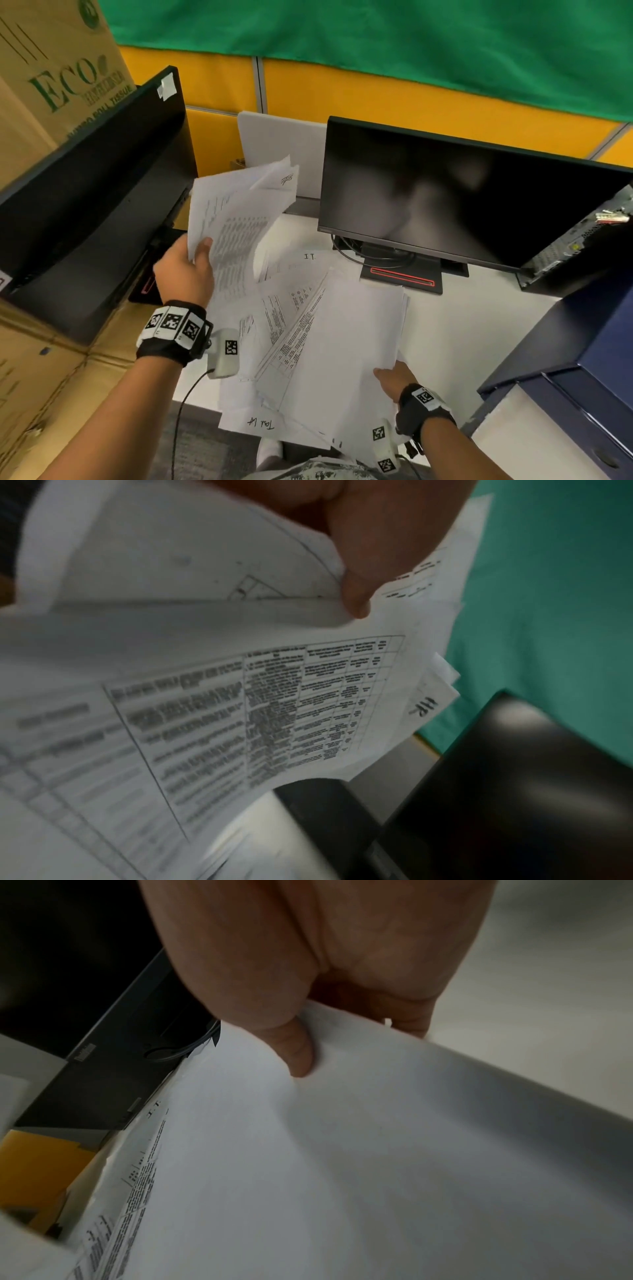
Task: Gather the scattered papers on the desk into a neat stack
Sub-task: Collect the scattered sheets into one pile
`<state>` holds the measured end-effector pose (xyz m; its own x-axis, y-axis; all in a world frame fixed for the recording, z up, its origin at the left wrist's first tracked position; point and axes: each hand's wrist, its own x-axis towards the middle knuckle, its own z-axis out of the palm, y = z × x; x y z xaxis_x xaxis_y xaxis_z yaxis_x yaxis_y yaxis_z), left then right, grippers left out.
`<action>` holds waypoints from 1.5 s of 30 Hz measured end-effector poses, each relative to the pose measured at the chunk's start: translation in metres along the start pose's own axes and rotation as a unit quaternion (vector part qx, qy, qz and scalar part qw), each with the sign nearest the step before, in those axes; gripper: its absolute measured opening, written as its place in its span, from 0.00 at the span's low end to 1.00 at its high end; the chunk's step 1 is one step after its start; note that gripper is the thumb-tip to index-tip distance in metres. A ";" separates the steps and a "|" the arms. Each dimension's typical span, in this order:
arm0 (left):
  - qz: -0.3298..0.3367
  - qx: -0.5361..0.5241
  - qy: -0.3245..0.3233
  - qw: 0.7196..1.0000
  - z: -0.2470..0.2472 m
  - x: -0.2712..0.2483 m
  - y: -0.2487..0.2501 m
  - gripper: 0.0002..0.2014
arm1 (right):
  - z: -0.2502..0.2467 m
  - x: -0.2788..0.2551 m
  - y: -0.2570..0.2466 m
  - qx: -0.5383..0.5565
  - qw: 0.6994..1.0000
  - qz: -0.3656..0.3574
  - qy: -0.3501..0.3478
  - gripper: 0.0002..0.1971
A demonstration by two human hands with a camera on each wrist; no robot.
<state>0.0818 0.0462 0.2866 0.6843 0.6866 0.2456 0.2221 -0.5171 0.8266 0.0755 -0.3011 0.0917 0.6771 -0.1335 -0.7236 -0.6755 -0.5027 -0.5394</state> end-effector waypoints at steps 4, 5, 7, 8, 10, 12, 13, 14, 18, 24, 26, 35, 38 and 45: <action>0.019 -0.084 0.043 0.995 -0.013 0.007 0.032 0.13 | -0.002 -0.001 0.003 0.058 0.998 -0.010 -0.014 0.24; 0.009 -0.109 0.052 0.993 -0.014 0.009 0.036 0.13 | -0.003 0.005 0.009 0.083 0.996 -0.011 -0.017 0.29; -0.020 -0.167 0.051 0.984 -0.013 0.011 0.039 0.13 | -0.004 0.013 0.018 0.111 0.993 -0.007 -0.028 0.34; -0.035 -0.189 0.040 0.981 -0.010 0.011 0.037 0.14 | -0.005 0.015 0.020 0.113 0.993 -0.008 -0.031 0.32; -0.073 -0.205 0.011 0.976 -0.001 0.008 0.028 0.17 | -0.007 0.003 0.014 0.106 0.994 -0.018 -0.029 0.26; -0.124 -0.203 -0.020 0.971 0.013 0.000 0.011 0.20 | -0.010 -0.002 0.012 0.111 0.993 -0.018 -0.028 0.24; -0.149 -0.192 -0.035 0.969 0.021 -0.006 0.001 0.21 | -0.010 -0.003 0.013 0.122 0.992 -0.015 -0.032 0.23; -0.173 -0.175 -0.047 0.968 0.030 -0.012 -0.011 0.22 | -0.011 -0.003 0.014 0.130 0.991 -0.011 -0.036 0.23; -0.209 -0.092 -0.135 0.964 0.063 -0.045 -0.057 0.24 | -0.010 -0.005 0.015 0.172 0.984 -0.003 -0.040 0.20; -0.226 0.039 -0.367 0.902 0.083 -0.087 -0.124 0.31 | -0.007 0.026 0.034 0.110 0.993 -0.003 -0.031 0.24; -0.221 0.050 -0.432 0.873 0.082 -0.093 -0.127 0.33 | -0.004 0.049 0.052 0.122 0.992 0.000 -0.037 0.28; -0.191 0.121 -0.344 0.911 0.068 -0.065 -0.133 0.26 | -0.012 -0.004 0.009 0.260 0.963 0.053 -0.050 0.41; -0.181 0.129 -0.363 0.905 0.070 -0.062 -0.129 0.25 | -0.012 -0.005 0.009 0.240 0.969 0.027 -0.053 0.37; -0.153 0.101 -0.434 0.882 0.093 -0.081 -0.102 0.19 | -0.008 -0.003 0.019 0.200 0.978 -0.003 -0.065 0.54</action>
<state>0.0680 -0.0038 0.1350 0.8250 0.2061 -0.5263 0.5486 -0.5156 0.6581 0.0630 -0.3173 0.0875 0.6558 -0.0098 -0.7549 -0.7497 -0.1264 -0.6496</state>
